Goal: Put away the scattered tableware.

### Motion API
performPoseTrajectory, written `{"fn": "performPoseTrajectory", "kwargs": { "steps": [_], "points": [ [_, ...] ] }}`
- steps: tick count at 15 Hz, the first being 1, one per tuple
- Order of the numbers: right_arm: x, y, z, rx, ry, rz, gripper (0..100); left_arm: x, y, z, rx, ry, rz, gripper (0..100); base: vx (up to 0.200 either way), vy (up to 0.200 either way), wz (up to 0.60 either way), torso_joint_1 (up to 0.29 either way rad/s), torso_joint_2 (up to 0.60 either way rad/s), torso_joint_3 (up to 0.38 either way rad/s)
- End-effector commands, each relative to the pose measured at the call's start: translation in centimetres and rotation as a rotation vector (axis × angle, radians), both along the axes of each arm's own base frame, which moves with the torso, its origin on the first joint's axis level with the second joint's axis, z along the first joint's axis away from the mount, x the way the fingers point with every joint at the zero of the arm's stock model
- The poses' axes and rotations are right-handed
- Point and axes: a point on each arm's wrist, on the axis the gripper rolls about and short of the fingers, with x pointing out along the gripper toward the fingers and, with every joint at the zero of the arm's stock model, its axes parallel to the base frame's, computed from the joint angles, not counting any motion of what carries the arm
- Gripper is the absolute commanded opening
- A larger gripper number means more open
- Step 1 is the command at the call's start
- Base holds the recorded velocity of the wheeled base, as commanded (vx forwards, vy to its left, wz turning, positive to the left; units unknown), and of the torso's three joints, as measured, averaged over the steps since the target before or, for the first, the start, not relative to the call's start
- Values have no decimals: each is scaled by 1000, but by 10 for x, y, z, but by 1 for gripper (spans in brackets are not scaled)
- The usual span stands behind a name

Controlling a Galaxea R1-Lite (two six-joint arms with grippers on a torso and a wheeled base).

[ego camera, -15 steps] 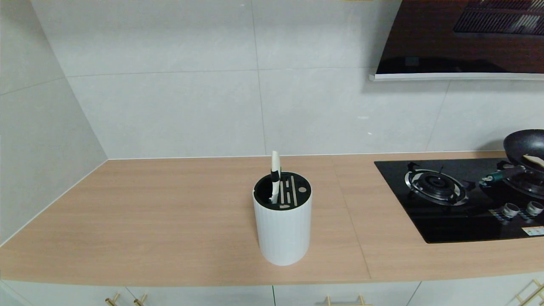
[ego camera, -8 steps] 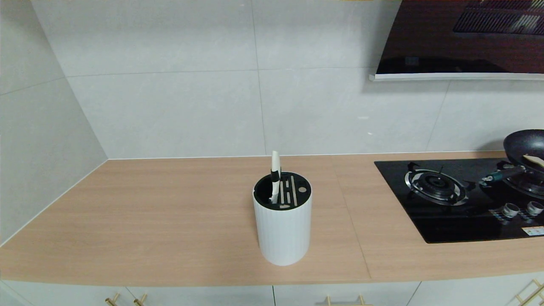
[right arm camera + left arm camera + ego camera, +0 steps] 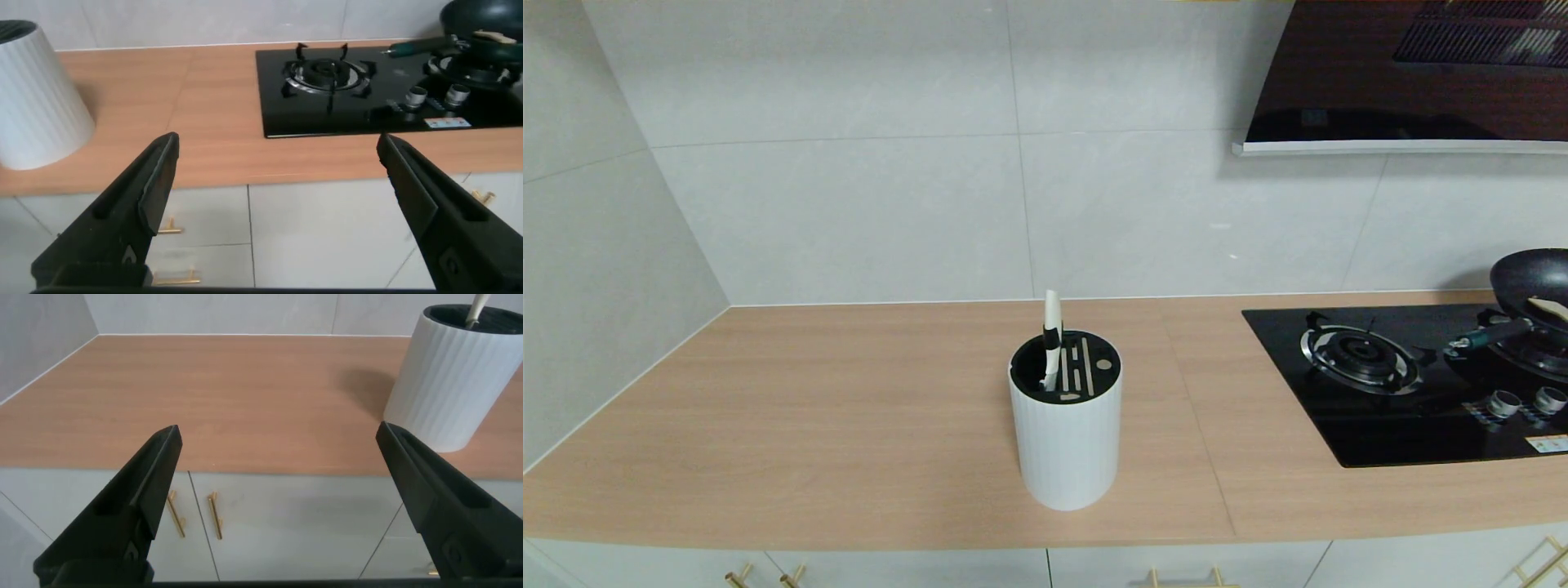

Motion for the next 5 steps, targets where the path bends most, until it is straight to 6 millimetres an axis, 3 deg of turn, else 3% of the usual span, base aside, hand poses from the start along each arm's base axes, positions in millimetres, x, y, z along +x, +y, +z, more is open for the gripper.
{"fn": "performPoseTrajectory", "kwargs": {
  "steps": [1, 5],
  "points": [
    [0, 0, -1, 1, 6, 8, 100, 0, 0, 0, -1, 1, 1, 100, 0, 0, 0, 0, 0, 0],
    [0, 0, -1, -7, 7, 7, 100, 0, 0, 0, -1, 1, 1, 100, 0, 0, 0, 0, 0, 0]
  ]
}}
